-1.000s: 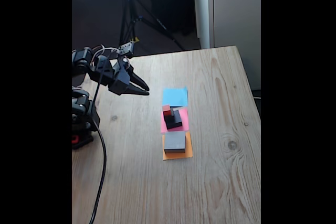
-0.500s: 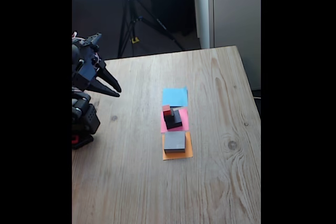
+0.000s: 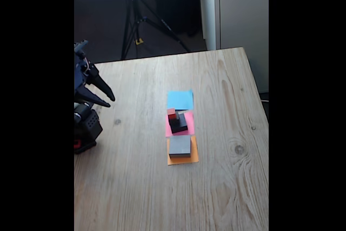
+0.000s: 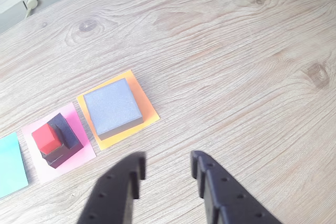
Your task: Tower of hanoi
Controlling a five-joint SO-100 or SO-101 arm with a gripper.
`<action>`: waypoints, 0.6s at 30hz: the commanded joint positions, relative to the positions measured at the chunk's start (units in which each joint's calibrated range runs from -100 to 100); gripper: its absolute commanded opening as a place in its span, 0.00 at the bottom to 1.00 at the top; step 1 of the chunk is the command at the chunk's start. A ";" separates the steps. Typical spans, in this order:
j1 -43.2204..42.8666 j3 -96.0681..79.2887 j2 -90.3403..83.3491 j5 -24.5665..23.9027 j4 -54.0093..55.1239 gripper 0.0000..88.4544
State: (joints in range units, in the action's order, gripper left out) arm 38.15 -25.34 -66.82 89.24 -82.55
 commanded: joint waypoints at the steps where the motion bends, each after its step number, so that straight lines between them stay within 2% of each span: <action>1: 1.00 -1.66 -0.10 -1.28 3.35 0.29; 4: 1.51 -6.03 -0.70 0.73 5.94 0.28; 8: 2.26 -14.39 -1.31 4.07 13.22 0.33; 9: 2.42 -16.39 -0.93 3.74 15.89 0.35; 14: 3.01 -28.03 1.87 7.42 31.51 0.32; 18: 2.42 -34.66 7.25 8.92 43.33 0.33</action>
State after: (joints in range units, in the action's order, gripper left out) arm 40.63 -57.76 -62.55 96.53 -47.64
